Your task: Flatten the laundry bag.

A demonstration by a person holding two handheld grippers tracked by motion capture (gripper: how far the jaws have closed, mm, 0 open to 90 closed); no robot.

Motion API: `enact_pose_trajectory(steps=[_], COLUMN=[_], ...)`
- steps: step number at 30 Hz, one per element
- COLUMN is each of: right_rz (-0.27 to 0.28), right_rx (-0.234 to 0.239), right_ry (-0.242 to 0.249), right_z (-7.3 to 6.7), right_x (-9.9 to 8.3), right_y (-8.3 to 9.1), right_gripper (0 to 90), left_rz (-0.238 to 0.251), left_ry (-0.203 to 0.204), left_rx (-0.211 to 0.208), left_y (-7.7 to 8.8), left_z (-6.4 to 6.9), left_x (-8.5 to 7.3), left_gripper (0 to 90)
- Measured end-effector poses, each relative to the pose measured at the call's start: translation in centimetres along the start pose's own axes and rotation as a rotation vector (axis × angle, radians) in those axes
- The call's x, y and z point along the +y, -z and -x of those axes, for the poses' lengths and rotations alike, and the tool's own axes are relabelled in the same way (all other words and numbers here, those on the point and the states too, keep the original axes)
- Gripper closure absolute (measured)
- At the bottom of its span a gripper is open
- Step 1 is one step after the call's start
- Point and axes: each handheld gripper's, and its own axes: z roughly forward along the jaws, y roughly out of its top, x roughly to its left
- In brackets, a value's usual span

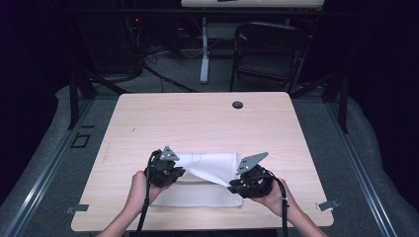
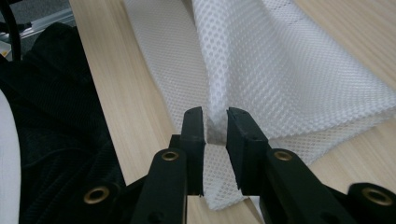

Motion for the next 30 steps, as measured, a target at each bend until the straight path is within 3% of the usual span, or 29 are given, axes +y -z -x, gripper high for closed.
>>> enact_pose_trajectory(steps=[8,10,12,16,19,20,24,30], right_rz=[-0.051,-0.071,-0.092,-0.153,-0.169,-0.199,-0.23,-0.235], right_rx=[-0.003,0.008,-0.012,-0.026,-0.025,-0.032,-0.043,-0.046], right_ry=[0.019,0.008,0.024,0.028,0.012,0.026,0.024,0.014], right_z=[0.5,0.7,0.7,1.2,1.5,1.6,1.9,2.1], right_x=[-0.5,-1.0,-1.4,-1.9,-2.4,-2.4,-2.8,-3.0], right_y=[-0.4,-1.3,-2.6,-4.6,-5.7,-5.8,-6.3,-6.5], right_gripper=[82.1,85.8,90.0,90.0,90.0,90.0,90.0,90.0], left_rz=[0.005,0.004,0.01,0.01,0.011,0.012,0.011,0.012], left_ry=[0.045,0.046,0.049,0.044,0.047,0.049,0.051,0.055], left_rx=[0.022,0.023,0.016,0.021,0.023,0.021,0.02,0.029], left_y=[0.6,0.7,0.8,1.0,1.1,1.1,1.1,0.9], left_z=[-0.9,-1.0,-1.0,-1.2,-1.3,-1.4,-1.5,-1.9], left_x=[0.6,0.6,0.6,0.7,0.8,0.9,1.3,2.0], left_gripper=[87.7,87.7,87.7,87.6,87.6,87.6,87.6,87.6])
